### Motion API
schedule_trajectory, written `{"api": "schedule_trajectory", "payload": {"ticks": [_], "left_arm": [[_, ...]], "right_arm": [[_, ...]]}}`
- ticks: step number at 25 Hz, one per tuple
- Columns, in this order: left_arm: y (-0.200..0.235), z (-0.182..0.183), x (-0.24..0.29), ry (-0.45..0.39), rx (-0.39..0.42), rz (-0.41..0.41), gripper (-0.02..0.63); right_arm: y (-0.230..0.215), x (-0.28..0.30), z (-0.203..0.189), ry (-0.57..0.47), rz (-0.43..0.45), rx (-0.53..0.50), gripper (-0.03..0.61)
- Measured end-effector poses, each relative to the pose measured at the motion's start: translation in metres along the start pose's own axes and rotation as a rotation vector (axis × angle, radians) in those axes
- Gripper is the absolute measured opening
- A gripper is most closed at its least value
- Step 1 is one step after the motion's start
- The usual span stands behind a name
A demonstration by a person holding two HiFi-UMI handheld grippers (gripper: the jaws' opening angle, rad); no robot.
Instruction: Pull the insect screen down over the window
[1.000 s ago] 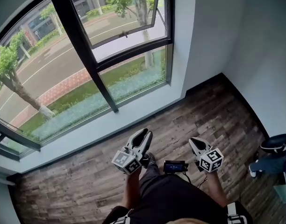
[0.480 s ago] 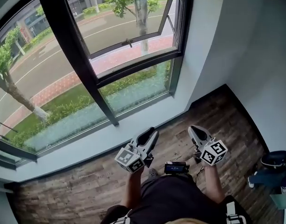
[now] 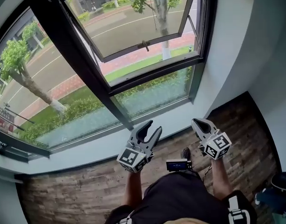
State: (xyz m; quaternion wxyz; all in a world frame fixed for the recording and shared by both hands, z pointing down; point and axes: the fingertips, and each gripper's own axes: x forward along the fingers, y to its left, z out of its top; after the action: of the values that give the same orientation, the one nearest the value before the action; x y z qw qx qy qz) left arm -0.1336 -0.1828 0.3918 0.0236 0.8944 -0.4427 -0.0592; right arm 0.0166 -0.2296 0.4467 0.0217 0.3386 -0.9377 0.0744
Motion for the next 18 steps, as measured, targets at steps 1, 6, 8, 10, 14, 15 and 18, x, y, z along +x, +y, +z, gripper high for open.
{"api": "schedule_trajectory", "payload": {"ticks": [1,6,8,10,14,15,18], "left_arm": [[0.012,0.005,0.016,0.005,0.024,0.02,0.167],[0.054,0.059,0.09,0.002,0.144,0.162,0.167],[0.074,0.092,0.11,0.0,0.232,0.262,0.166],[0.091,0.117,0.128,0.02,0.326,0.332,0.166],[0.123,0.166,0.161,0.078,0.598,0.443,0.167],[0.132,0.183,0.167,0.09,0.677,0.475,0.167],[0.155,0.233,0.187,0.137,0.93,0.545,0.167]], "right_arm": [[-0.012,0.014,0.007,-0.003,0.021,-0.025,0.011],[-0.07,0.066,0.059,-0.022,0.122,-0.173,0.011],[-0.093,0.077,0.084,-0.039,0.146,-0.252,0.011],[-0.12,0.087,0.106,-0.053,0.156,-0.345,0.011],[-0.171,0.116,0.155,-0.083,0.137,-0.543,0.011],[-0.178,0.124,0.169,-0.103,0.127,-0.595,0.011],[-0.194,0.144,0.219,-0.152,0.064,-0.765,0.011]]}}
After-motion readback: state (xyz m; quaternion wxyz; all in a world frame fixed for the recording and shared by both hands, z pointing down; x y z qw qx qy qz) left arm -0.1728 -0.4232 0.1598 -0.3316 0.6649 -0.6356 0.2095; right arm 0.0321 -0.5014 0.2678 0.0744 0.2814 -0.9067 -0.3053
